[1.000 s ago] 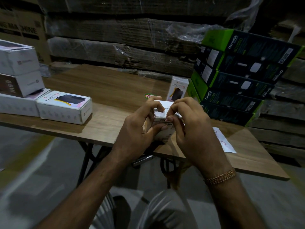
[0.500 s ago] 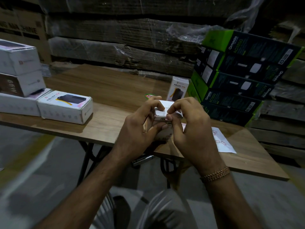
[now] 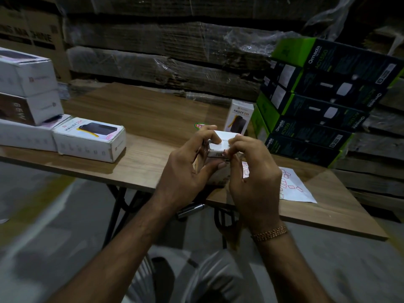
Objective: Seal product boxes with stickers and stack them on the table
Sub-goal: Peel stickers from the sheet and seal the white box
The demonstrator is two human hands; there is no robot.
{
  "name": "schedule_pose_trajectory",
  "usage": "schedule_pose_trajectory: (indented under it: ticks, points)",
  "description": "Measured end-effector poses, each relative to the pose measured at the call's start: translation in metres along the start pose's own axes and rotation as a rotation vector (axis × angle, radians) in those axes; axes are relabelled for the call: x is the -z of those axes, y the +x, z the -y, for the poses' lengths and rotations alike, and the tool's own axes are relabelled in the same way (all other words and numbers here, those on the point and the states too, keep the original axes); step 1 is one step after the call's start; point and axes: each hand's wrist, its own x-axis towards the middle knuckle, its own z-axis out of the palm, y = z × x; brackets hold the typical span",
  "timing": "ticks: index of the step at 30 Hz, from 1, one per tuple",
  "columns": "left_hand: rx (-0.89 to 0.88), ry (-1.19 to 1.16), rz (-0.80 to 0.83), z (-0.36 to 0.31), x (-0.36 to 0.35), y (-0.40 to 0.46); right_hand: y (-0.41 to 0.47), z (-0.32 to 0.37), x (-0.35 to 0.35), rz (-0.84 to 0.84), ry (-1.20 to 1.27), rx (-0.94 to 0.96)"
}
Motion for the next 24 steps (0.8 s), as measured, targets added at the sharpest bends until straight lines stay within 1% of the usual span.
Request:
schedule_pose_trajectory:
  ticks: [3, 7, 10, 13, 17, 21, 24]
  points:
    - [-0.002, -0.003, -0.004, 0.0, 0.0, 0.001, 0.002, 0.005, -0.002, -0.012, 0.061, -0.072]
    - [0.0, -0.015, -0.032, -0.003, -0.002, 0.0, 0.007, 0.008, -0.002, -0.028, 0.21, -0.29]
    - [0.017, -0.033, -0.078, -0.006, -0.006, -0.001, 0.013, 0.007, 0.001, 0.007, 0.289, -0.413]
    - [0.029, -0.071, -0.08, -0.007, -0.007, -0.001, 0.019, 0.006, 0.009, 0.069, 0.35, -0.502]
    - [0.081, -0.118, -0.091, -0.014, -0.006, -0.001, 0.023, 0.003, 0.015, 0.125, 0.41, -0.552]
    - [0.091, -0.104, -0.12, -0.016, -0.007, -0.001, 0.025, 0.001, 0.014, 0.135, 0.417, -0.558]
    - [0.086, -0.063, -0.109, -0.014, -0.007, 0.0, 0.025, 0.0, 0.012, 0.139, 0.412, -0.557]
